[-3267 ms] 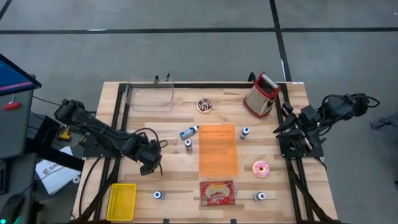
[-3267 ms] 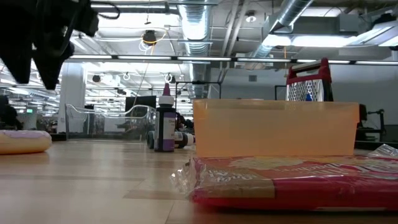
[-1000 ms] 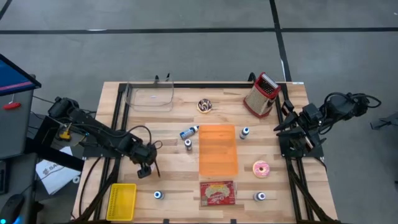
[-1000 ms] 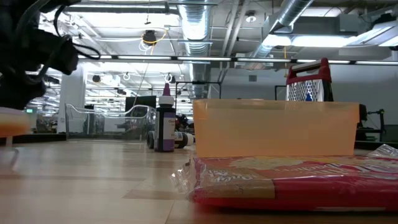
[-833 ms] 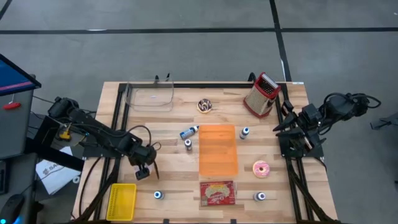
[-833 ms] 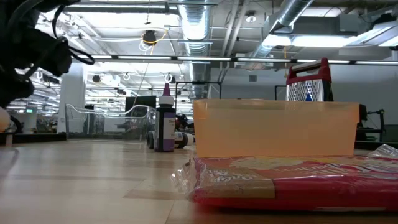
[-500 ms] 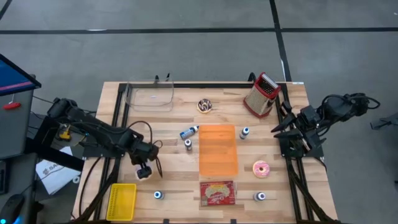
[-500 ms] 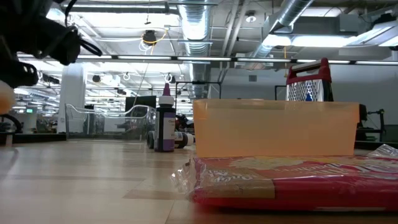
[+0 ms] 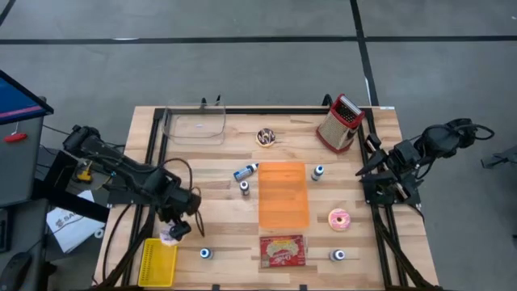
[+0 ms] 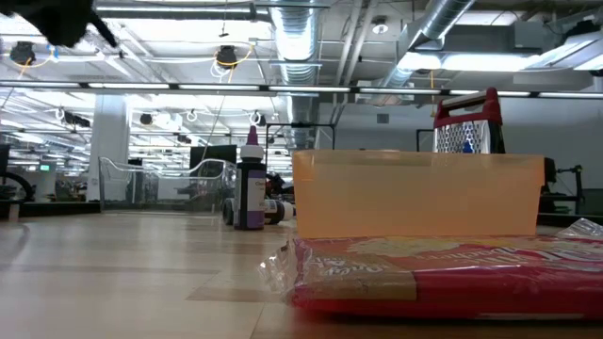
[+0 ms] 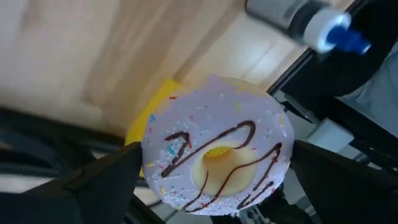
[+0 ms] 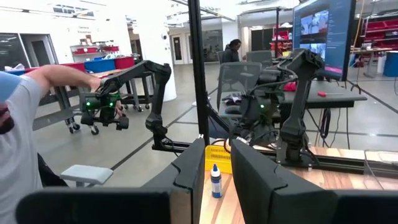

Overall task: Pick & Place Food Item
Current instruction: Put the light violet donut into the yellow basket

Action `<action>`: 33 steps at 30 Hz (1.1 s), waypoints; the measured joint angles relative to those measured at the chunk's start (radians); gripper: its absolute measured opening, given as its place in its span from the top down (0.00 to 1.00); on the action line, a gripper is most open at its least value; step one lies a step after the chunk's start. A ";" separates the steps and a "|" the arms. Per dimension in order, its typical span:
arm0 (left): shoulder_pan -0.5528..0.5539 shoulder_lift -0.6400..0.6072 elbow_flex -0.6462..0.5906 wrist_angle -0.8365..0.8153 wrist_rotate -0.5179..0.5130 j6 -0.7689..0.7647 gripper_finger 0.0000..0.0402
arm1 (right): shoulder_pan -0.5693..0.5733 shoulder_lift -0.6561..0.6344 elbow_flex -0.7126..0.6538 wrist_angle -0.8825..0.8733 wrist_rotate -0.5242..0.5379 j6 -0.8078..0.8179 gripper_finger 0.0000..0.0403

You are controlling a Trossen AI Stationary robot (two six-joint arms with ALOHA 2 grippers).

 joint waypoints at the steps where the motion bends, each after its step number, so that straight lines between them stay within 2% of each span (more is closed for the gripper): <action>1: -0.027 0.000 0.000 0.007 0.000 -0.043 0.00 | 0.002 0.000 0.000 0.000 0.000 -0.003 0.82; 4: -0.109 0.000 0.000 0.035 -0.005 -0.164 0.00 | 0.008 -0.001 0.000 -0.002 0.001 -0.017 0.82; 11: -0.251 0.002 0.000 0.130 -0.128 -0.412 0.00 | 0.008 -0.001 0.000 -0.005 0.000 -0.045 0.82; 14: -0.296 0.022 0.000 0.138 -0.144 -0.479 0.00 | 0.008 -0.001 0.000 -0.011 0.000 -0.049 0.82; 27: -0.450 0.181 -0.001 0.178 -0.137 -0.622 0.00 | 0.008 -0.001 0.000 -0.019 0.000 -0.049 0.82; 33: -0.479 0.238 -0.001 0.190 -0.134 -0.646 0.00 | 0.008 -0.001 0.000 -0.008 0.000 -0.049 0.82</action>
